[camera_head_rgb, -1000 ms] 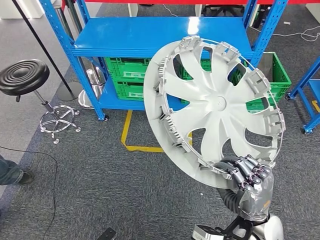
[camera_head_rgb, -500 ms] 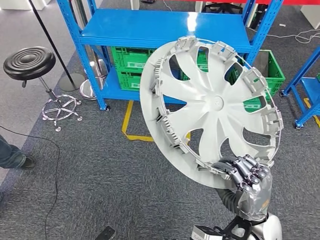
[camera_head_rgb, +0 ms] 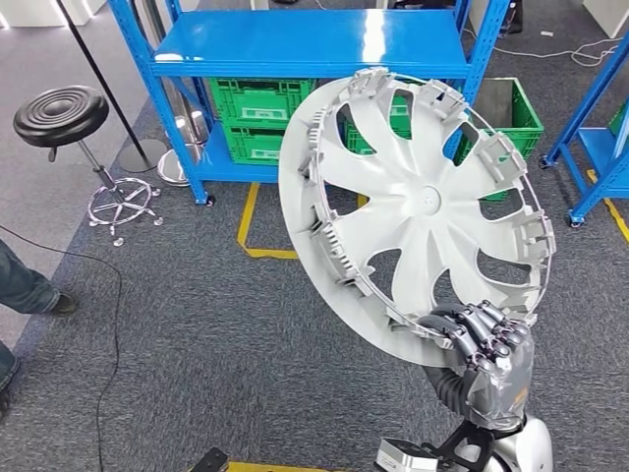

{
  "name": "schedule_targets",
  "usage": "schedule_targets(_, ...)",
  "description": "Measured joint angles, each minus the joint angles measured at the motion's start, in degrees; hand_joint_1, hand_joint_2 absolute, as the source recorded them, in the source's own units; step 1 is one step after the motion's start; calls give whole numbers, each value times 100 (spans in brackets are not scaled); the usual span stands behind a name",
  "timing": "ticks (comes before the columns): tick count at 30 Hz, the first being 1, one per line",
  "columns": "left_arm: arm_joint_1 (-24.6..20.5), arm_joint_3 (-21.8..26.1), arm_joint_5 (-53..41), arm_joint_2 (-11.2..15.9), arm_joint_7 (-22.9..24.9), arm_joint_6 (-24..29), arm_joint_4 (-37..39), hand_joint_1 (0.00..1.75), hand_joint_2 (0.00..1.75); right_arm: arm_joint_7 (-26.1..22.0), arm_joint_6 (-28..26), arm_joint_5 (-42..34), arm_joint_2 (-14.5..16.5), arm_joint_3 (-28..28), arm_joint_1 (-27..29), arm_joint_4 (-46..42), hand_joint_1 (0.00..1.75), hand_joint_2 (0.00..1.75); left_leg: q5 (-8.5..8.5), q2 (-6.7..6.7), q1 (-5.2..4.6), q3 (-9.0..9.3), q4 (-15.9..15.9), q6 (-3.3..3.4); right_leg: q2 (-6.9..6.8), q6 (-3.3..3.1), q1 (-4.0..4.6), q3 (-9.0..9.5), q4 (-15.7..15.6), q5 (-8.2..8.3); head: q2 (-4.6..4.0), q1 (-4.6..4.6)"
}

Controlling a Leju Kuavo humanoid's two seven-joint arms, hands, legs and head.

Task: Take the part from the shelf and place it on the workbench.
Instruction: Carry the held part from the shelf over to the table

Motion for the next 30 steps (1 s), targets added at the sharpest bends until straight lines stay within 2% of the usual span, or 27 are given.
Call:
schedule_targets(1, -1, 0, 0, 0, 0, 0, 0, 0, 0, 1, 0, 0, 0, 0, 0, 5, 175, 175, 81, 0, 6, 83, 107, 2, -2, 5, 2, -113, 27, 66, 0, -2)
schedule_targets(2, -2, 1, 1, 1, 0, 1, 0, 0, 0, 4, 0, -1, 0, 1, 0, 8, 175, 175, 239, -1, 7, 252, 11, 16, -2, 11, 5, -220, 52, 122, 0, -1)
schedule_targets(3, -4, 1, 2, 1, 0, 2, 0, 0, 0, 10, 0, -2, 0, 2, -1, 11, 175, 175, 385, -3, 6, 503, -273, 42, 0, 20, 7, -307, 74, 168, 0, -1)
schedule_targets(4, -8, 2, 9, 3, 0, 4, 0, 0, 0, 20, 0, -4, 0, 5, -1, 12, 175, 175, 418, -6, -4, 828, -712, 83, 2, 36, 11, -372, 88, 211, 0, -1)
schedule_targets(5, -13, 2, 19, 4, 0, 7, 0, 0, 0, 32, 0, -6, 0, 10, -3, 12, 175, 175, 376, -8, -16, 1137, -1171, 122, 3, 58, 16, -413, 95, 251, 0, 2)
schedule_targets(6, -17, 2, 31, 5, 0, 9, 0, 0, 0, 45, 0, -8, 0, 17, -8, 12, 175, 175, 306, -9, -34, 1356, -1517, 158, 0, 89, 15, -432, 92, 298, 0, 4)
schedule_targets(7, -20, 3, 43, 5, 0, 10, 0, 0, 0, 55, 0, -8, 0, 23, -13, 12, 175, 175, 234, -9, -51, 1488, -1742, 183, -3, 118, 13, -440, 87, 335, 0, 5)
schedule_targets(8, -20, 3, 48, 5, 0, 11, 0, 0, 0, 61, 0, -9, 0, 27, -18, 12, 175, 175, 224, -8, -60, 1512, -1810, 192, -6, 139, 8, -440, 81, 359, 0, 6)
schedule_targets(12, -20, 5, 55, 4, 0, 11, 0, 0, 0, 66, 0, -9, 0, 35, -25, 12, 175, 175, 240, -8, -71, 1492, -1800, 205, -7, 162, -2, -442, 70, 388, 0, -3)
schedule_targets(13, -18, 7, 64, 4, 0, 10, 0, 0, 0, 71, 0, -10, 0, 43, -29, 13, 175, 175, 291, -2, -62, 1459, -1820, 237, -2, 192, -5, -481, 100, 357, 0, -1)
schedule_targets(14, -15, 9, 75, 2, 0, 9, 0, 0, 0, 77, 0, -11, 0, 56, -38, 13, 175, 175, 371, 5, -55, 1387, -1836, 281, 6, 233, -7, -611, 387, 159, 0, 8)
schedule_targets(16, -1, 14, 93, -3, 1, 7, 0, 0, 0, 86, 0, -15, 0, 84, -50, 19, 175, 175, 564, 18, -44, 1199, -1864, 363, 23, 316, -7, -947, 1237, -361, 0, 32)
schedule_targets(17, 7, 16, 96, -4, 1, 7, 0, 0, 0, 83, -1, -20, 0, 93, -54, 24, 175, 175, 624, 19, -49, 1116, -1852, 372, 25, 334, -6, -1051, 1633, -575, 0, 40)
schedule_targets(18, 15, 17, 96, -4, 2, 7, 0, 0, 0, 76, -1, -27, 0, 97, -53, 29, 175, 175, 658, 19, -52, 1063, -1841, 367, 25, 340, -5, -1001, 1692, -584, 0, 40)
schedule_targets(19, 20, 18, 97, -5, 4, 7, 0, 0, 0, 62, -1, -33, 0, 98, -54, 33, 175, 175, 684, 19, -51, 1020, -1824, 359, 24, 339, -6, -821, 1496, -487, 0, 40)
schedule_targets(21, 21, 19, 97, -9, 8, 7, 0, 0, 0, 9, 0, -41, 0, 99, -62, 36, 175, 175, 705, 18, -57, 950, -1762, 337, 20, 314, -5, -261, 671, -222, 0, 40)
schedule_targets(22, 18, 20, 97, -10, 9, 7, 0, 0, 0, -25, 0, -44, 0, 101, -69, 36, 175, 175, 708, 17, -67, 909, -1712, 319, 22, 288, -3, -32, 303, -150, 0, 39)
schedule_targets(23, 15, 19, 97, -10, 9, 7, 0, 0, 0, -54, -1, -50, 0, 102, -72, 35, 175, 175, 715, 18, -78, 868, -1669, 295, 24, 258, 1, 90, 86, -129, 0, 35)
schedule_targets(26, 15, 17, 97, -10, 12, 7, 0, 0, 0, -126, -1, -68, 9, 103, -65, 36, 175, 175, 751, 15, -84, 782, -1606, 201, 28, 153, 3, 77, 26, -105, 0, 33)
schedule_targets(27, 17, 17, 96, -8, 14, 7, 0, 0, 0, -146, 0, -70, 17, 102, -64, 36, 175, 175, 707, 10, -81, 755, -1555, 166, 25, 115, -8, 62, 24, -80, 0, 29)
schedule_targets(29, 16, 17, 96, -4, 15, 7, 0, 0, 0, -177, 0, -74, 37, 101, -65, 36, 175, 175, 431, -1, -61, 602, -1180, 95, 10, 46, -32, 31, 7, -32, 0, 7)
schedule_targets(30, 18, 17, 97, -4, 15, 7, 0, 0, 0, -185, 0, -79, 42, 101, -66, 36, 175, 175, 220, -4, -44, 461, -823, 59, 7, 28, -31, 4, 10, -14, 0, -5)
